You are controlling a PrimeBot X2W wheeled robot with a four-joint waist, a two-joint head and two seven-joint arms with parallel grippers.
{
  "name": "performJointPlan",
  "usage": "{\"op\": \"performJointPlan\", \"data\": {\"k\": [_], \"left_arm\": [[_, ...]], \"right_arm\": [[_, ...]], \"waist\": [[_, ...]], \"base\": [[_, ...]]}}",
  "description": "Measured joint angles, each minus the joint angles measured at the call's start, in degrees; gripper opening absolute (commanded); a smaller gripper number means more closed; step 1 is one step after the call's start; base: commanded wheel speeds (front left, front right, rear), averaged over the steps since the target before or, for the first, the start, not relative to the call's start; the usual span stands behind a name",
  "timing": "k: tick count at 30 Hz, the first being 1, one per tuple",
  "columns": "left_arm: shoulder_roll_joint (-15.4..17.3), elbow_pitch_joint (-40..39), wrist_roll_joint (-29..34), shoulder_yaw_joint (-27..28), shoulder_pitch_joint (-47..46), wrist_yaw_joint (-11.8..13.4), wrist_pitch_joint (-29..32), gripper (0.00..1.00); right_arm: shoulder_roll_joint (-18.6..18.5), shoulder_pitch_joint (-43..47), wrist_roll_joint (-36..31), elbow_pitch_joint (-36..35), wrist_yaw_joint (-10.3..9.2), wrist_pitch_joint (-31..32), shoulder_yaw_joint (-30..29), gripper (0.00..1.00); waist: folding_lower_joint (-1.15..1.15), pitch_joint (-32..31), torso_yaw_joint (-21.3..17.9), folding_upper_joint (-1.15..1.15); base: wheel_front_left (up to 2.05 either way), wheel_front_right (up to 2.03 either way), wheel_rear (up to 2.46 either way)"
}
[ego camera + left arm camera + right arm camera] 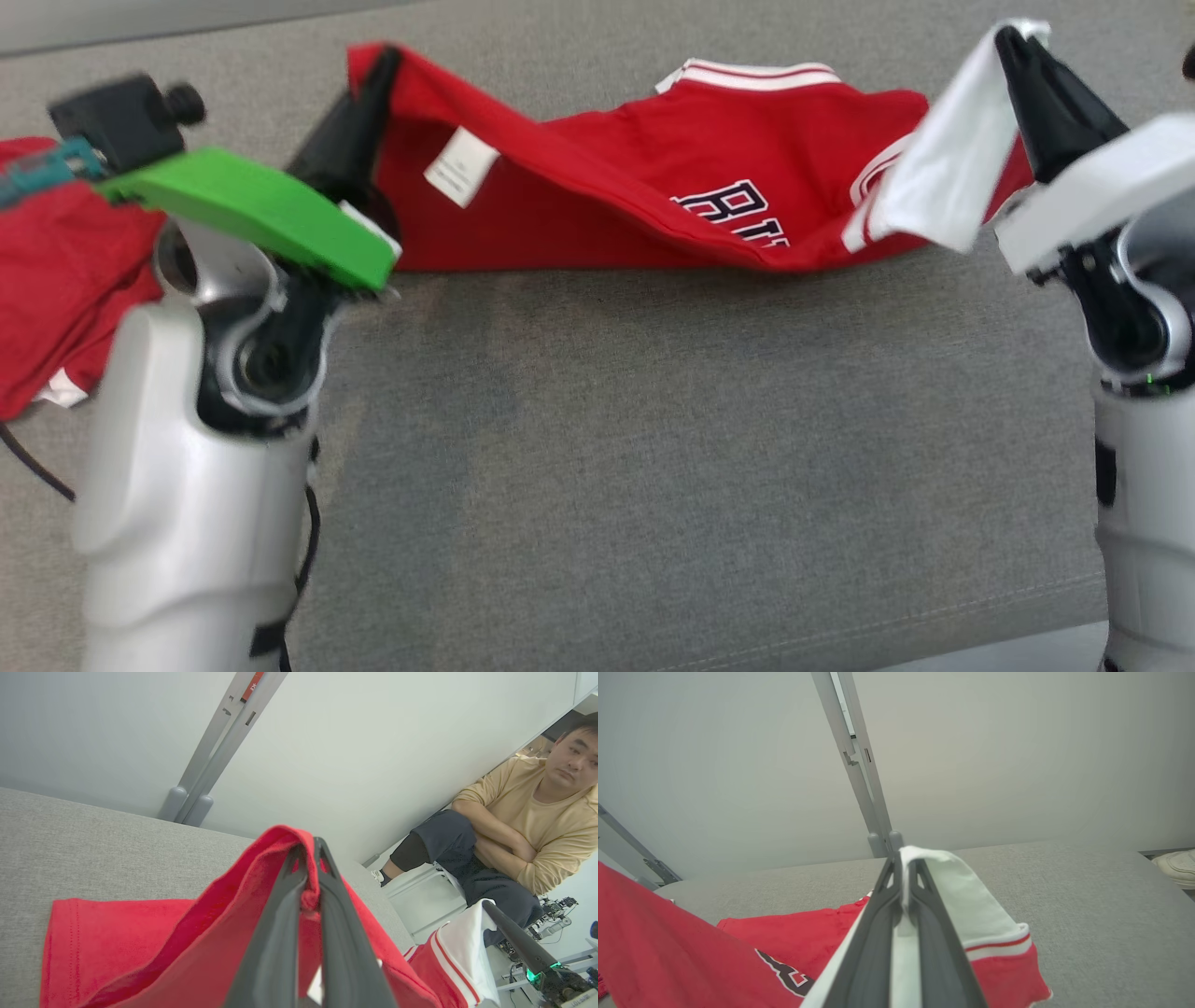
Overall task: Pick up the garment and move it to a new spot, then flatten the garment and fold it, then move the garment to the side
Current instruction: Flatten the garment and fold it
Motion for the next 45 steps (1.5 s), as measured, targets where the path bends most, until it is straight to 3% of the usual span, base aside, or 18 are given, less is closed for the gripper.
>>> {"op": "performJointPlan", "data": {"k": [4, 8, 12, 17, 21, 25, 29, 33, 36, 41, 45], "left_arm": [[1.98, 9.62, 0.94, 3.25, -14.3, -0.11, -1.89, 0.0], [5.1, 17.39, 6.23, 3.48, -27.15, -3.33, -8.56, 0.0], [4.61, 21.85, 7.93, 3.97, -36.88, -5.81, -17.36, 0.0], [3.87, 23.9, 7.91, 4.23, -44.42, -7.45, -26.91, 0.0], [3.69, 24.34, 6.01, 4.05, -46.28, -7.86, -31.36, 0.0], [4.25, 25.98, 3.54, 1.47, -42.46, -8.0, -32.42, 0.0], [4.71, 28.17, 0.67, -2.44, -33.73, -8.0, -33.08, 0.0], [5.33, 29.45, -2.14, -6.68, -23.96, -8.0, -33.33, 0.0], [6.37, 30.19, -3.66, -9.55, -17.08, -8.01, -33.3, 0.0], [7.01, 30.77, -9.01, -10.88, -5.67, -8.02, -31.31, 0.0], [7.17, 29.83, -9.91, -12.7, 1.75, -7.26, -28.49, 0.0]], "right_arm": [[-1.93, -16.37, 2.34, 12.52, -0.01, -1.45, 3.0, 0.0], [-2.66, -32.07, 0.53, 23.13, 0.04, -11.66, 5.82, 0.0], [-3.2, -44.76, -3.77, 30.21, 0.0, -24.37, 5.57, 0.0], [-3.77, -53.42, -8.45, 35.32, 0.0, -36.45, 5.73, 0.0], [-4.87, -55.64, -12.32, 36.55, 0.0, -40.47, 5.83, 0.0], [-5.53, -52.37, -14.22, 39.74, 0.02, -40.9, 9.22, 0.0], [-7.4, -44.68, -12.0, 41.47, 0.02, -41.0, 13.33, 0.0], [-9.35, -33.26, -6.89, 40.24, 0.03, -40.73, 17.61, 0.0], [-11.15, -23.59, -1.19, 37.64, 0.04, -36.98, 19.39, 0.0], [-12.8, -7.17, 5.11, 29.65, 0.03, -29.06, 15.61, 0.0], [-10.9, 6.72, 5.71, 23.48, 0.03, -19.91, 9.24, 0.0]], "waist": [[0.0, 4.62, -0.73, 0.0], [0.01, 8.71, -1.91, 0.0], [0.02, 11.37, -3.2, 0.0], [0.01, 12.16, -3.79, 0.0], [0.01, 12.75, -3.22, 0.0], [0.01, 14.29, -2.83, 0.0], [0.01, 15.44, -2.0, 0.0], [0.01, 14.67, -1.16, 0.0], [0.0, 12.96, -0.65, 0.0], [0.0, 8.39, 0.04, 0.0], [0.0, 3.97, 0.5, 0.0]], "base": [[0.0, 0.0, 0.0], [0.0, 0.0, 0.0], [0.0, 0.0, 0.0], [0.0, 0.0, 0.0], [0.0, 0.0, 0.0], [0.0, 0.0, 0.0], [0.0, 0.0, 0.0], [0.0, 0.0, 0.0], [0.0, 0.0, 0.0], [0.0, 0.0, 0.0], [0.0, 0.0, 0.0]]}}
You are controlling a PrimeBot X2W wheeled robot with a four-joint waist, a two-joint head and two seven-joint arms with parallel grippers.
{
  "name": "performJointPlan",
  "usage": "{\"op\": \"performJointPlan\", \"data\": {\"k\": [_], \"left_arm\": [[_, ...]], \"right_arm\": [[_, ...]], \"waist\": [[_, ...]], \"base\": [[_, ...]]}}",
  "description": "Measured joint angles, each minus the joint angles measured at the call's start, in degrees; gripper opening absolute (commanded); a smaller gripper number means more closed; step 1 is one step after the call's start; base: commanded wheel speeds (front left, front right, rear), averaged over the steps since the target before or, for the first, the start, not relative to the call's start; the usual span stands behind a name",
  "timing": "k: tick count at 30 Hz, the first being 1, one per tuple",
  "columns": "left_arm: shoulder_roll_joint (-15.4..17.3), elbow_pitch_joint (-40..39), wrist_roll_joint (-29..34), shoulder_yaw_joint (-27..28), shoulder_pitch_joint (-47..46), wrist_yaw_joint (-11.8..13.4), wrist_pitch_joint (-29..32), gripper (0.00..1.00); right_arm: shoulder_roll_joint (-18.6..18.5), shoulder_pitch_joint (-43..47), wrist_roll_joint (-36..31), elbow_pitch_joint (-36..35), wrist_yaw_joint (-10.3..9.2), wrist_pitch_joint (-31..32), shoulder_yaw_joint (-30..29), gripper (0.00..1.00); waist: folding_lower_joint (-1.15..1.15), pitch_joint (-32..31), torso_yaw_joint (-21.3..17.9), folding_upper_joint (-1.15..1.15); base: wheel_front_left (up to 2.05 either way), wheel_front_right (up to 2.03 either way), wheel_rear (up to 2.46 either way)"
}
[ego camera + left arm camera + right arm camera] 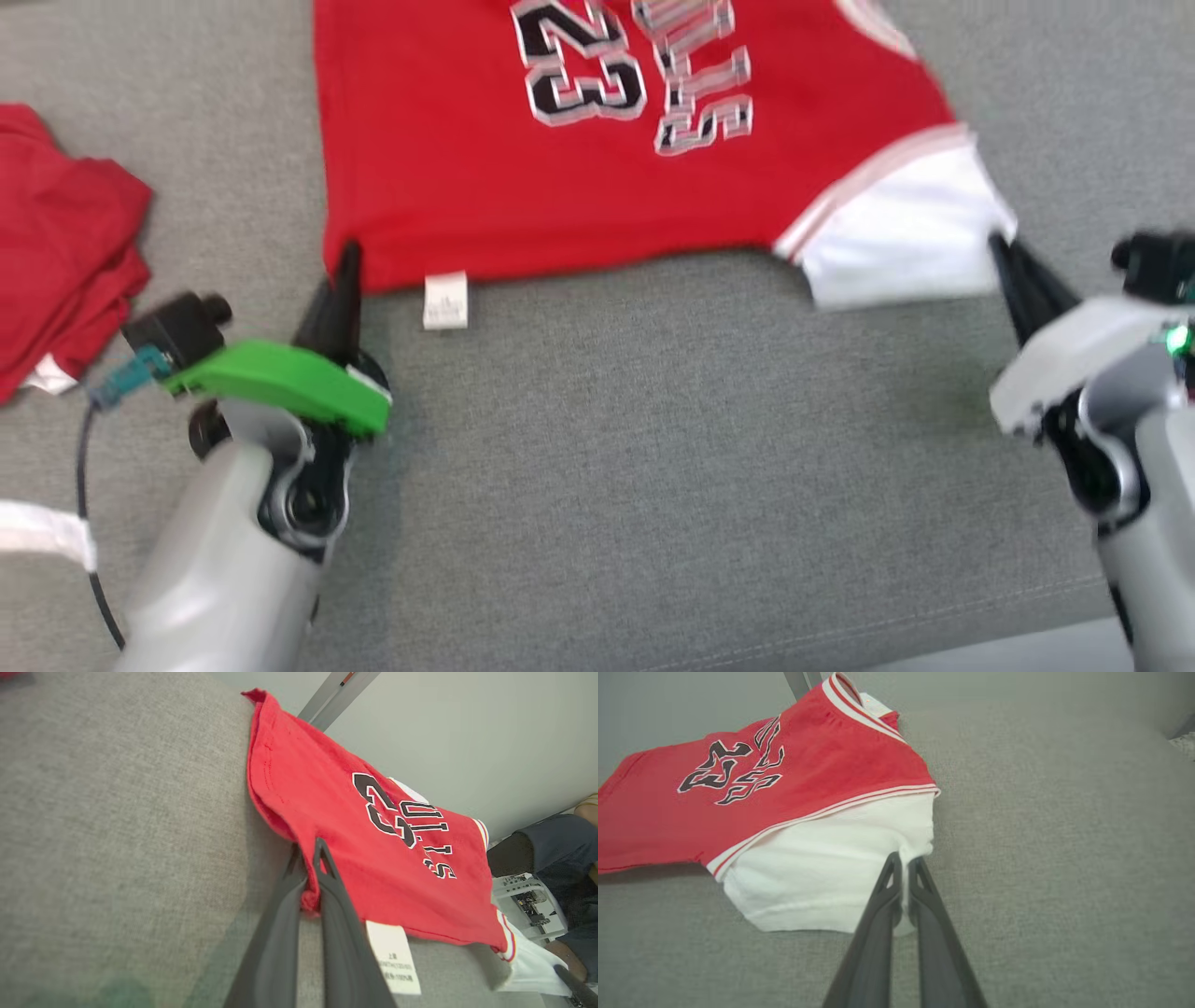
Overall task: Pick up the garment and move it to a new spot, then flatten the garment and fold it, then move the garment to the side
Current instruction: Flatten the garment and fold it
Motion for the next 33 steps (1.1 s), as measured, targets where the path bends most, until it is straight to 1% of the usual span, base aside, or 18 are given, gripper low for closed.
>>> {"op": "performJointPlan", "data": {"k": [3, 5, 9, 12, 17, 19, 21, 28, 33], "left_arm": [[0.68, -1.87, 0.14, -1.42, 5.21, 1.65, 1.54, 0.0], [1.18, -3.69, 0.03, -1.89, 8.73, 2.9, 2.42, 0.0], [2.14, -7.66, 0.03, -2.37, 14.64, 6.2, 2.97, 0.0], [3.01, -9.91, 0.33, -2.7, 18.25, 8.39, 3.11, 0.0], [4.5, -12.52, 1.01, -3.41, 22.63, 11.71, 4.03, 0.0], [5.27, -13.18, 1.49, -4.26, 24.24, 13.12, 5.21, 0.0], [5.72, -13.88, 1.58, -4.7, 25.74, 13.86, 5.98, 0.0], [6.12, -17.75, 1.58, -5.66, 28.02, 15.85, 7.42, 0.0], [5.91, -19.41, 1.99, -6.72, 26.09, 15.92, 9.37, 0.0]], "right_arm": [[3.48, 8.1, -2.41, -5.19, 0.0, 6.49, -4.48, 0.0], [6.67, 12.73, -4.44, -8.95, 0.0, 10.33, -7.76, 0.0], [12.67, 19.54, -7.94, -15.35, 0.0, 16.33, -12.23, 0.0], [14.85, 23.04, -9.57, -18.74, 0.01, 20.38, -14.34, 0.0], [16.24, 27.98, -11.7, -22.38, 0.01, 26.95, -16.58, 0.0], [16.38, 29.14, -12.46, -23.58, 0.01, 28.52, -17.12, 0.0], [16.39, 29.67, -12.71, -24.43, 0.01, 29.13, -17.35, 0.0], [16.45, 29.93, -12.82, -25.76, 0.01, 29.52, -17.95, 0.0], [16.41, 27.9, -13.91, -26.58, 0.0, 30.49, -17.08, 0.0]], "waist": [[0.0, -3.19, 0.33, 0.0], [0.0, -5.33, 0.55, 0.0], [0.0, -8.89, 0.96, 0.0], [0.0, -10.96, 1.34, 0.0], [0.0, -13.51, 2.15, 0.0], [0.0, -14.13, 2.47, 0.0], [0.0, -14.45, 2.71, 0.0], [0.0, -14.63, 3.57, 0.0], [0.0, -14.09, 4.35, 0.0]], "base": [[0.0, 0.0, 0.0], [0.0, 0.0, 0.0], [0.0, 0.0, 0.0], [0.0, 0.0, 0.0], [0.0, 0.0, 0.0], [0.0, 0.0, 0.0], [0.0, 0.0, 0.0], [0.0, 0.0, 0.0], [0.0, 0.0, 0.0]]}}
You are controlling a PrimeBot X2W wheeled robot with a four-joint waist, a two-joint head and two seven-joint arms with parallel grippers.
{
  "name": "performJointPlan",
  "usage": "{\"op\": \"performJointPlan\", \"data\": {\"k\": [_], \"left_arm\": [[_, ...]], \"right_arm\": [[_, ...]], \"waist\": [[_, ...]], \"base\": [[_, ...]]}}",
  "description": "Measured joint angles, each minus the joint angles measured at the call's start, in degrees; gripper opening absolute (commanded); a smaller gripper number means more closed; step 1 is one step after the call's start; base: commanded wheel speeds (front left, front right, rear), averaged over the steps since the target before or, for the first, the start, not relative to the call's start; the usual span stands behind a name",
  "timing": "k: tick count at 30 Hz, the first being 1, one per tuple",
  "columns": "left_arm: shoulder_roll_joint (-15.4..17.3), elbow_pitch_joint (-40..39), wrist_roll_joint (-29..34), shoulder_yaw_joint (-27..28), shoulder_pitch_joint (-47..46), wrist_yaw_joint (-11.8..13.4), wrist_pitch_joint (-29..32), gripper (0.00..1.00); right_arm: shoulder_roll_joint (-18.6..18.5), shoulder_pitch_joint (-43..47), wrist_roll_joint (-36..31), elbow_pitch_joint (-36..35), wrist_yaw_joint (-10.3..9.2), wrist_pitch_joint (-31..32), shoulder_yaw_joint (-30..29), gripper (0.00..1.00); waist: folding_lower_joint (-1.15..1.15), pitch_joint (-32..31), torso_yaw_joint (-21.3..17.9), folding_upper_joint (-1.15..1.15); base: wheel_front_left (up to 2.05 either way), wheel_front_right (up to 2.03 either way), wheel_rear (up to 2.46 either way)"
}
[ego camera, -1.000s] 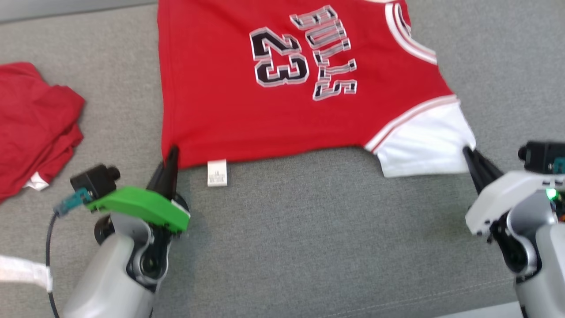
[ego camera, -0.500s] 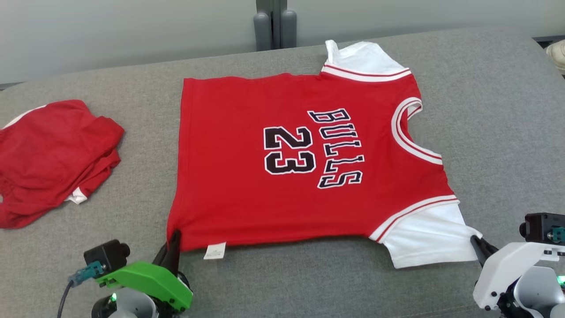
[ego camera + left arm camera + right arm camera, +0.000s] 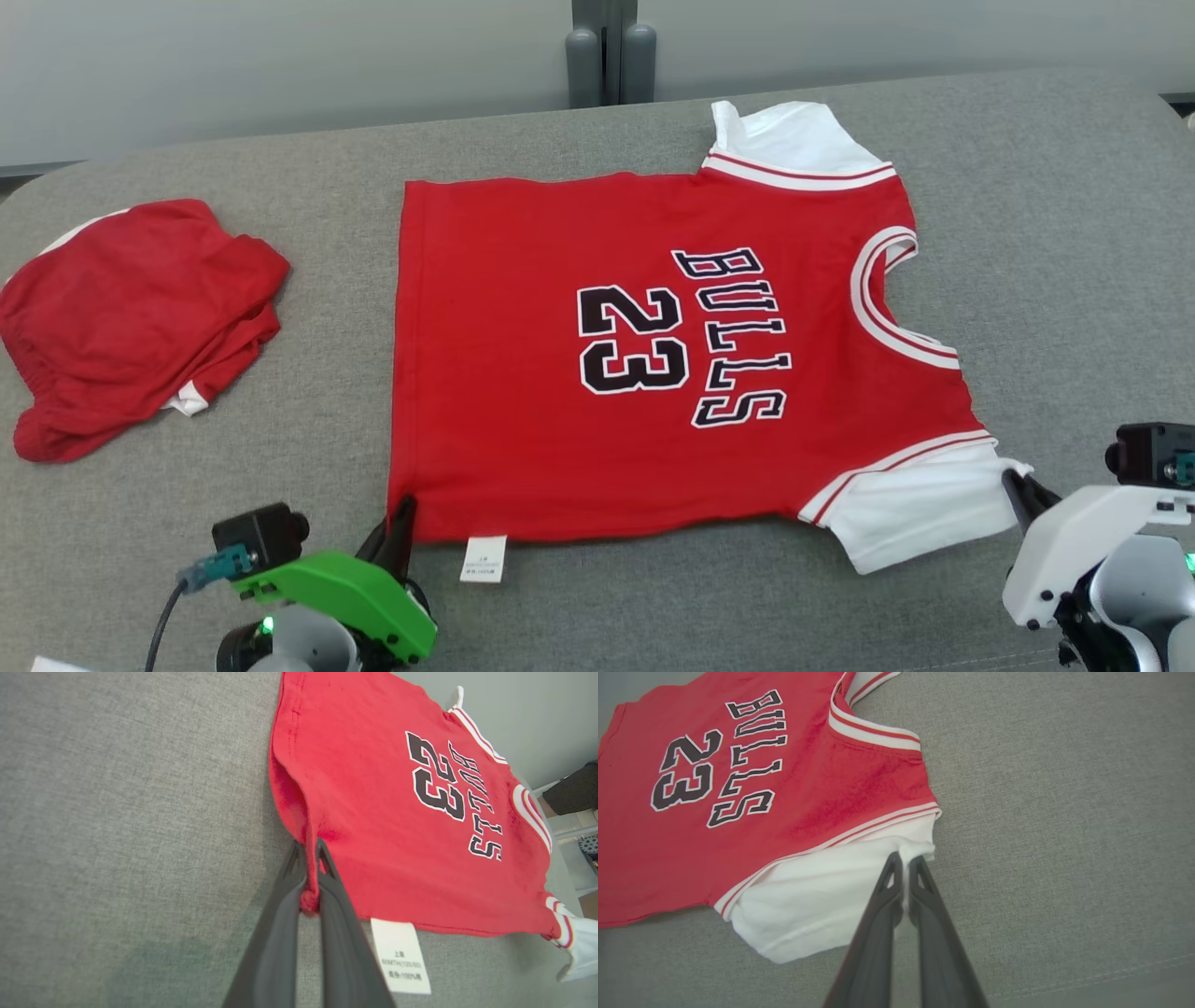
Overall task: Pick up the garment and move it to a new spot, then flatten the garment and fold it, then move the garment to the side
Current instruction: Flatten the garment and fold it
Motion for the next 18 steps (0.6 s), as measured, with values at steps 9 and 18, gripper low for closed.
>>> {"op": "performJointPlan", "data": {"k": [9, 18], "left_arm": [[-2.21, 0.46, -0.09, -0.47, -9.75, 3.03, 6.26, 0.0], [-3.6, 4.71, -0.11, -0.68, -18.14, 5.88, 10.87, 0.0]], "right_arm": [[-0.7, -10.65, -2.93, 2.04, 0.0, 2.61, 2.64, 0.0], [-3.38, -20.81, -2.46, 9.25, 0.0, 1.63, 4.03, 0.0]], "waist": [[0.0, 2.16, 0.24, 0.0], [0.0, 5.11, 0.52, 0.0]], "base": [[0.0, 0.0, 0.0], [0.0, 0.0, 0.0]]}}
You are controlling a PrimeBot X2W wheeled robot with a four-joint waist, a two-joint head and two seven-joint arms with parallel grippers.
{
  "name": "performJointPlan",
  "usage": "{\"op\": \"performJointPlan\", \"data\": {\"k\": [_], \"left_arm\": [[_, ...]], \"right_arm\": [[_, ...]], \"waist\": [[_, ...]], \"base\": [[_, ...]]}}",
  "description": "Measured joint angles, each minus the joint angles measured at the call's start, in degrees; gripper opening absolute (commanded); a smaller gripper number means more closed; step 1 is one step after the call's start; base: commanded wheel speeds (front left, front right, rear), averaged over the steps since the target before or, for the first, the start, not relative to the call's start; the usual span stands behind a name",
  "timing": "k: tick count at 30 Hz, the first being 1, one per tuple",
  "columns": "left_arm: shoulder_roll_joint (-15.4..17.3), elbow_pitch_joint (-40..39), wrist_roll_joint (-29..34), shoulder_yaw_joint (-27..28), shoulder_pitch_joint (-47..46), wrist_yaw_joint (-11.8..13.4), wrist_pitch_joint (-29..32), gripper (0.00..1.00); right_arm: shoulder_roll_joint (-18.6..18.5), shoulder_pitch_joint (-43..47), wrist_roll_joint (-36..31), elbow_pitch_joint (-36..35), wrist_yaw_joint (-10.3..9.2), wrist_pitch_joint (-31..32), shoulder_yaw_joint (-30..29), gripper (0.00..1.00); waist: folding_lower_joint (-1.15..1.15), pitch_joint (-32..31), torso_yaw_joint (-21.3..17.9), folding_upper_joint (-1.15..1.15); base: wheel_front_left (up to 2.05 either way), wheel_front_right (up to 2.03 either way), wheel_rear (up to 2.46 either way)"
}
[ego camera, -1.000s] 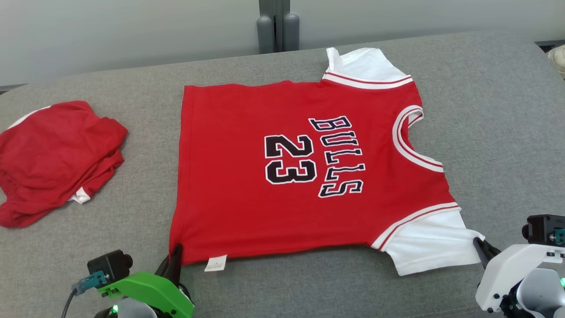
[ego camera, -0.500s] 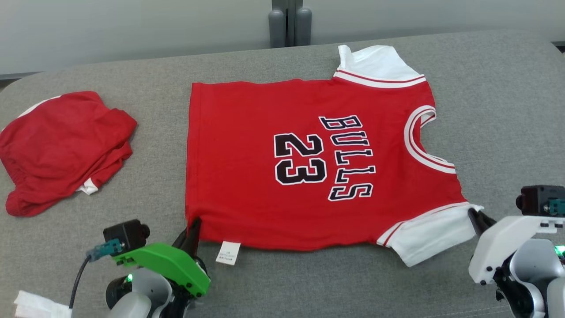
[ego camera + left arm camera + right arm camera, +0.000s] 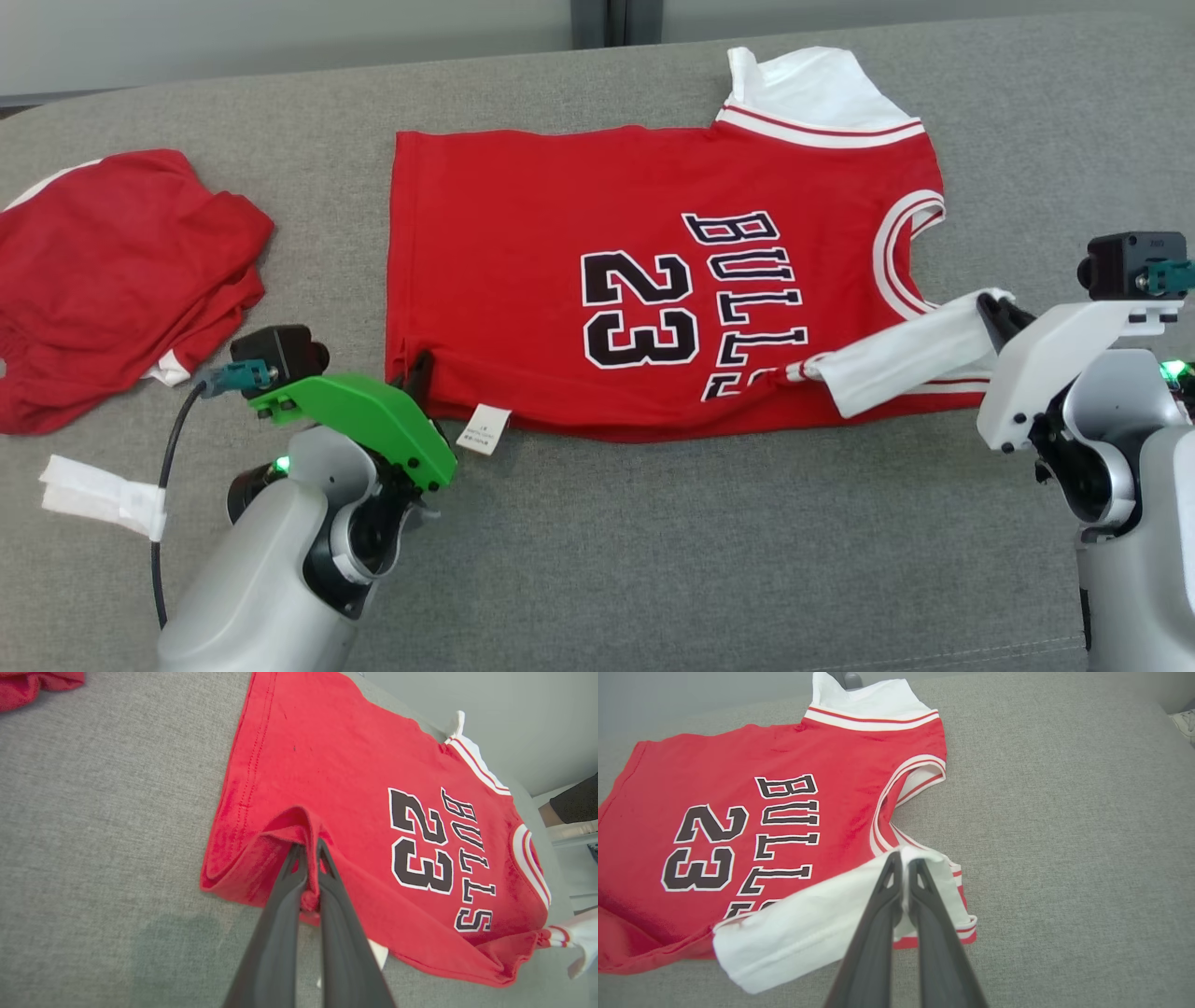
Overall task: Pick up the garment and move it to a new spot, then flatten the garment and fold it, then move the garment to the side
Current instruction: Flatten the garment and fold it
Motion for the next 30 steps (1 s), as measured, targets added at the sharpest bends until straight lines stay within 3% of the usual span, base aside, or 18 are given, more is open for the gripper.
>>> {"op": "performJointPlan", "data": {"k": [9, 10, 11, 12, 21, 27, 30], "left_arm": [[-1.04, 5.92, 0.67, -0.51, -6.08, 0.87, 1.57, 0.0], [-1.15, 6.43, 0.67, -0.52, -6.28, 0.83, 1.58, 0.03], [-1.27, 6.95, 0.67, -0.53, -6.5, 0.8, 1.52, 0.78], [-1.42, 7.39, 0.69, -0.48, -6.63, 0.62, 1.19, 1.0], [-1.15, 8.69, 1.07, 0.85, -5.3, -0.46, -4.01, 1.0], [2.75, 6.42, 5.91, -1.67, -1.24, -1.1, -7.47, 1.0], [2.91, 5.77, 6.39, -2.55, 0.73, -1.11, -8.54, 1.0]], "right_arm": [[-1.37, -7.21, 0.15, 7.46, -0.01, -5.21, 2.25, 0.0], [-1.46, -7.69, 0.16, 8.05, -0.01, -6.01, 2.61, 0.34], [-1.45, -8.23, 0.37, 8.7, -0.01, -6.92, 2.97, 1.0], [-1.34, -8.62, 0.83, 9.32, -0.01, -8.02, 3.23, 1.0], [-2.68, -9.38, 2.68, 11.33, 0.0, -17.7, 5.6, 1.0], [-4.04, -3.15, 2.79, 10.18, -0.01, -15.1, 3.83, 1.0], [-3.3, 0.41, 2.48, 8.67, -0.01, -14.13, 1.67, 1.0]], "waist": [[0.0, 2.8, 0.62, 0.0], [0.0, 2.96, 0.64, 0.0], [0.0, 3.11, 0.68, 0.0], [0.0, 3.19, 0.73, 0.0], [0.0, 1.29, 0.88, 0.0], [0.0, -1.03, 0.83, 0.0], [0.0, -1.69, 0.65, 0.0]], "base": [[0.0, 0.0, 0.0], [0.0, 0.0, 0.0], [0.0, 0.0, 0.0], [0.0, 0.0, 0.0], [0.0, 0.0, 0.0], [0.0, 0.0, 0.0], [0.0, 0.0, 0.0]]}}
